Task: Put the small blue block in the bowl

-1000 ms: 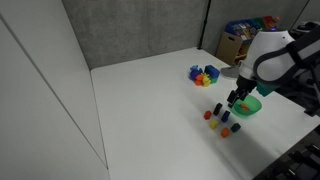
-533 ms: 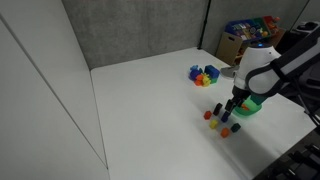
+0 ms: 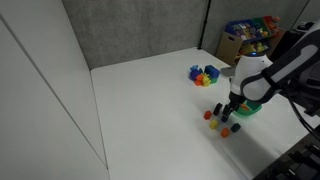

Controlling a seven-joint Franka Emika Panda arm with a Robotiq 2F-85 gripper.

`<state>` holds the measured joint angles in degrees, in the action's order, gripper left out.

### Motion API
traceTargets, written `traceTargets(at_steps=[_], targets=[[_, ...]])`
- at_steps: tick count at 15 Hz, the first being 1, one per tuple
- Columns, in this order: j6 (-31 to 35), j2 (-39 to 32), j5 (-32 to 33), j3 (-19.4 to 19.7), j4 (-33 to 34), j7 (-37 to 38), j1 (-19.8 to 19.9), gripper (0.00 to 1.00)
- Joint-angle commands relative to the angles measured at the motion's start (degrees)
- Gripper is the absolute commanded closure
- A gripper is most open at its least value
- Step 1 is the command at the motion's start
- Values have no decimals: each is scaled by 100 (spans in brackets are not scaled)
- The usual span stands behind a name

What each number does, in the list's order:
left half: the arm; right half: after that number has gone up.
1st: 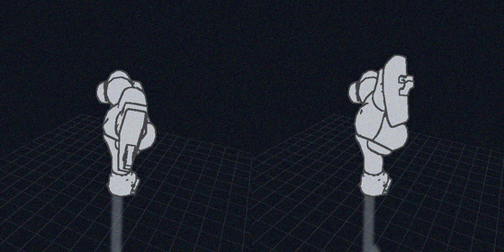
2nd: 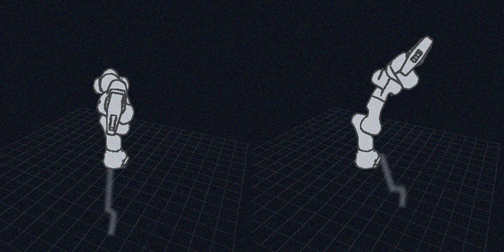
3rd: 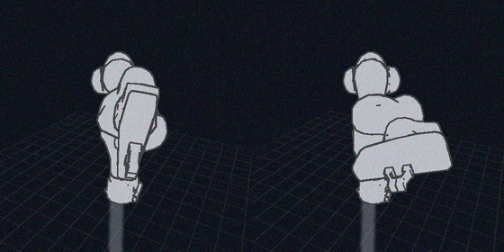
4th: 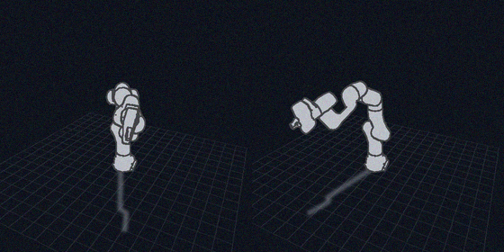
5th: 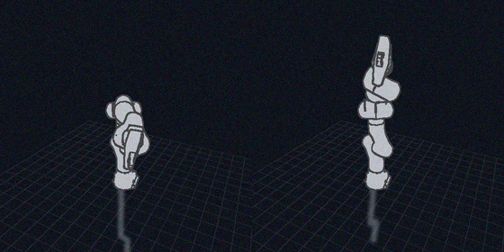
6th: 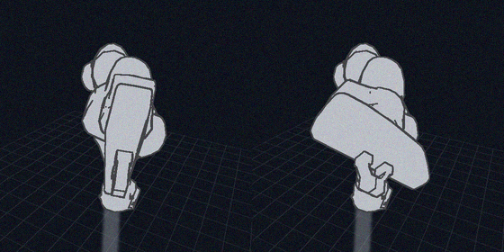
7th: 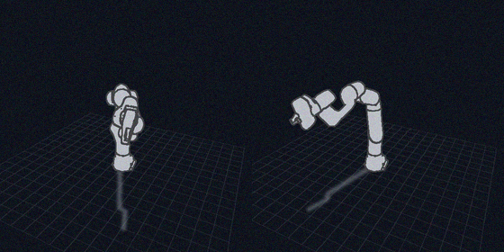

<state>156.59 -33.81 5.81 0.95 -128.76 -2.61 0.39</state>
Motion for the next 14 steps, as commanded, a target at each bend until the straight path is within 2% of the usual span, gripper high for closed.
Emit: traceTargets(at_steps=[1,6,7,8,10,14], targets=[[107,-142,28,-59,130,-281,71,0],[367,-204,71,-76,133,-490,64,0],[402,-207,68,-84,133,-520,68,8],[426,-212,55,-107,133,-559,87,24],[501,-225,61,-106,127,-600,85,44],[561,-230,92,-67,132,-603,53,69]])
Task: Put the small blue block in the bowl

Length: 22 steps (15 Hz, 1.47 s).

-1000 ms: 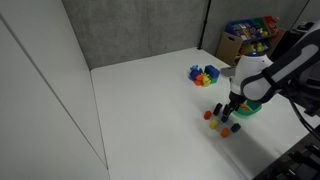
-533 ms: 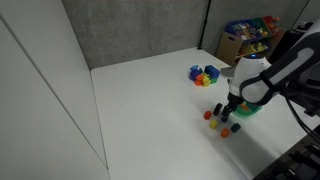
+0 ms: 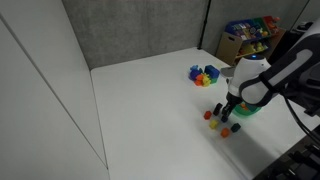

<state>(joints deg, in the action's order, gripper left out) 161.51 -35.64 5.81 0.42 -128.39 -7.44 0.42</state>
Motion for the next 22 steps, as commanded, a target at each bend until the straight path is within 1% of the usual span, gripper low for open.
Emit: traceTargets(at_steps=[1,2,4,6,7,8,9,12,14,17,18,22], targets=[[50,-12,93,-4,89,-118,46,79],[-12,37,59,-46,85,-147,89,81],[-117,174,24,-73,76,-152,120,80],[-291,362,-71,-198,91,-222,236,88],[-402,434,-108,-236,120,-214,268,88],[-567,548,-202,-359,148,-289,390,88],[-700,631,-240,-361,192,-273,414,88],[-1106,812,-251,-138,362,-86,412,88],[-1244,837,-234,31,449,-27,456,87],[-1252,736,-82,416,556,180,454,85],[-1205,675,-41,564,573,255,459,76],[-1167,402,33,955,590,466,476,78]])
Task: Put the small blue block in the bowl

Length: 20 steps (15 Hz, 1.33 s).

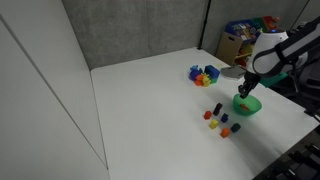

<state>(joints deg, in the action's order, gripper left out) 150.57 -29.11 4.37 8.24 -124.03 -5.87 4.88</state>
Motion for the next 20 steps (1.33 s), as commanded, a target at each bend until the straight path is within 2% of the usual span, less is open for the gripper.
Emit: traceTargets(at_steps=[1,3,8,10,12,13,18,20], targets=[[-49,-342,198,241,158,359,23,77],[-55,-531,207,318,174,436,22,69],[-74,-872,172,365,254,475,33,70],[-88,-930,164,376,305,486,34,63],[-101,-941,159,376,327,488,37,39],[-104,-934,154,370,330,486,38,38],[-341,-618,115,254,239,431,3,2],[-455,-432,150,251,216,482,-78,0]])
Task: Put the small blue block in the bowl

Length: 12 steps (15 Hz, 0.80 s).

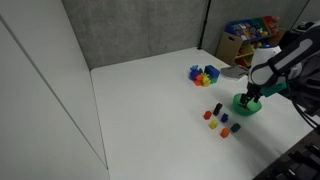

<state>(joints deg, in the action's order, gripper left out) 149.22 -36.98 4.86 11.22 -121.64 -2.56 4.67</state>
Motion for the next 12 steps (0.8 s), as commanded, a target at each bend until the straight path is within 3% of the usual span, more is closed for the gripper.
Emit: traceTargets(at_steps=[1,6,12], targets=[[-381,476,111,-52,-43,174,-98,0],[-799,1168,70,-172,-222,396,-294,0],[-1793,2333,31,-398,-627,816,-433,0]])
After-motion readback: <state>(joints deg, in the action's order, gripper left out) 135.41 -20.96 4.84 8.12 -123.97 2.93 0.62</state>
